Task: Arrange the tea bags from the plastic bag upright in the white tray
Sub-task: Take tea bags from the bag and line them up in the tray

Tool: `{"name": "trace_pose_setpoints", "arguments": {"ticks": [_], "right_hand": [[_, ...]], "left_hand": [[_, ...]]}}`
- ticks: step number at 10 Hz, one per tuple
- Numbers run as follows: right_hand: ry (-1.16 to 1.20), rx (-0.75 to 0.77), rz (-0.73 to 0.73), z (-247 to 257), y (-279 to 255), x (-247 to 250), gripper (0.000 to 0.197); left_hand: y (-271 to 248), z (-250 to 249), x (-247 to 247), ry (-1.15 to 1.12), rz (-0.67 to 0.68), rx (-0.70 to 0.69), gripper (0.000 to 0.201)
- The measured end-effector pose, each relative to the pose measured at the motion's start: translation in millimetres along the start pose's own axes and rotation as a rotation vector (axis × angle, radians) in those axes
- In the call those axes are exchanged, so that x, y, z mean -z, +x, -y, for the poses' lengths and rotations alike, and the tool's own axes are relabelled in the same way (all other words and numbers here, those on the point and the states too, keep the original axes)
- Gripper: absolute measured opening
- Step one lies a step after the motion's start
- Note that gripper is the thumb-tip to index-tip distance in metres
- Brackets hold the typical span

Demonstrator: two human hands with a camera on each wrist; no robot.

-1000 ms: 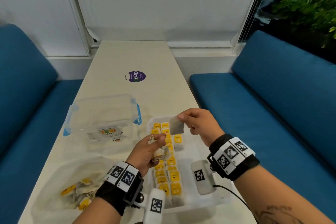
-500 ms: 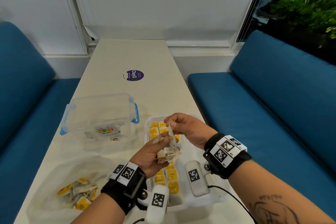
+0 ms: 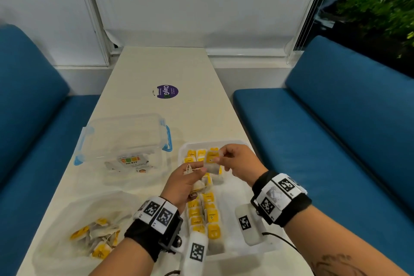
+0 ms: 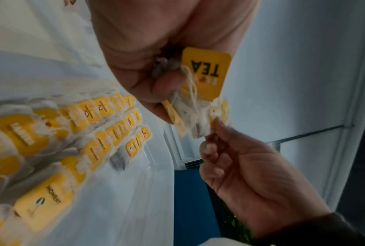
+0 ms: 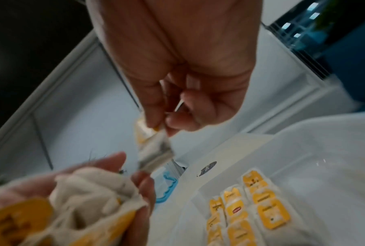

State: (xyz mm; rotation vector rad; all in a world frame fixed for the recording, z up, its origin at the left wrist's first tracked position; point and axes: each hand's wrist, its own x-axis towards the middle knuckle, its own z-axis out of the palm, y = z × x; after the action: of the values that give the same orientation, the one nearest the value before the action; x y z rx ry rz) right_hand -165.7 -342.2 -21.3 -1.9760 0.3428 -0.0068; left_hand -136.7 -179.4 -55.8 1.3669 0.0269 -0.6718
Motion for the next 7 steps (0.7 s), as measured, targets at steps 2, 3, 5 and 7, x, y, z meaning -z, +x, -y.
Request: {"name": "trace_pose_setpoints", "arguments": {"ticks": [2,3,5,7], "right_hand": [[-0.395,-0.249,0.02,-23,28,3,0.034],[-0.602,-0.351,0.235,-29,33,-1,0.033],[-0.541,-0.458,0.268,-32,42,-11,0.01],[-0.855,-0.475,0.451,-31,53,-19,0.031]], "left_hand": [[2,4,15,-0.233,-0.086,0.13,0.019],[0,5,20,-0.285,-0.101,0.149,0.018],[-4,3,25,-0.323,-0.107,0.152,0.016],[-8,3,28,-0.331,-0.065,0.147,0.019]]}}
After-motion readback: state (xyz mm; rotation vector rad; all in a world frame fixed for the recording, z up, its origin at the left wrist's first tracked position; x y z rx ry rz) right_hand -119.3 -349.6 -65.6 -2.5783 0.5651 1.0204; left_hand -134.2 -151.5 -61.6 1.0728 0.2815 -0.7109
